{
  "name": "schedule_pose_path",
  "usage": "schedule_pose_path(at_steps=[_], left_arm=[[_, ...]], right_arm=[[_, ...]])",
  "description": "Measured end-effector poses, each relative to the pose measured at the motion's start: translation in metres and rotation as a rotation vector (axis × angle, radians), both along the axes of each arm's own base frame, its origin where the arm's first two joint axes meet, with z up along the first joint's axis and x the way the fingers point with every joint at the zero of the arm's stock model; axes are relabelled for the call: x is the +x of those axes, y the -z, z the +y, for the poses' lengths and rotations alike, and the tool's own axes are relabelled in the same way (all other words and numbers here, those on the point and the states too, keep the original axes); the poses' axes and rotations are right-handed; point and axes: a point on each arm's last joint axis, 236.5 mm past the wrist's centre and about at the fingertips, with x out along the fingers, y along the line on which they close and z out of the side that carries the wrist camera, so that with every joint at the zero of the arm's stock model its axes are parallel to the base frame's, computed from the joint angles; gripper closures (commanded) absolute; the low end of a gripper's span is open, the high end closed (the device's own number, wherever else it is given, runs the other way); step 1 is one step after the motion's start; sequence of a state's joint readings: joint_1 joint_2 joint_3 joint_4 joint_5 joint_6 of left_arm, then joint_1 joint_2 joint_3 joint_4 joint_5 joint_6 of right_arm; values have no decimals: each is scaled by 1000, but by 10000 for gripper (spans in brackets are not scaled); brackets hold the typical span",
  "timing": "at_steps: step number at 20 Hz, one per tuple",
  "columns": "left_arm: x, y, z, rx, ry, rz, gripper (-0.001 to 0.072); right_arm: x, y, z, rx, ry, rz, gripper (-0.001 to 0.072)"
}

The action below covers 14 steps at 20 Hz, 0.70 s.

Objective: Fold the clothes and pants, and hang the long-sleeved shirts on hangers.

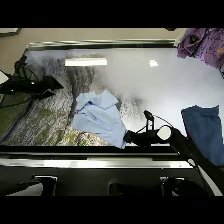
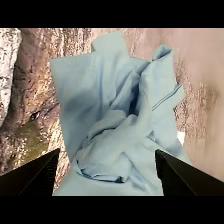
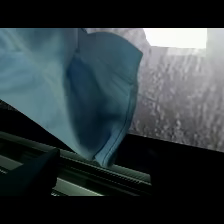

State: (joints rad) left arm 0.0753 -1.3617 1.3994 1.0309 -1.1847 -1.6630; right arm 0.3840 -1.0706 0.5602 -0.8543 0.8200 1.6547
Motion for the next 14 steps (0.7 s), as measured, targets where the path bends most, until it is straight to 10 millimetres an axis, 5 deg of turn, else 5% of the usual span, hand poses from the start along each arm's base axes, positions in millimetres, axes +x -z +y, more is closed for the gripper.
schedule_pose_path(at_steps=[5,9,14], left_arm=[[2,3,22,36,-33,-1,-13],[3,7,33,76,-42,0,-13],[8,32,42,96,-61,26,-13]], right_arm=[[-2,14,11,91,67,15,172],[2,28,23,149,87,33,660],[14,28,26,172,107,-6,681]])
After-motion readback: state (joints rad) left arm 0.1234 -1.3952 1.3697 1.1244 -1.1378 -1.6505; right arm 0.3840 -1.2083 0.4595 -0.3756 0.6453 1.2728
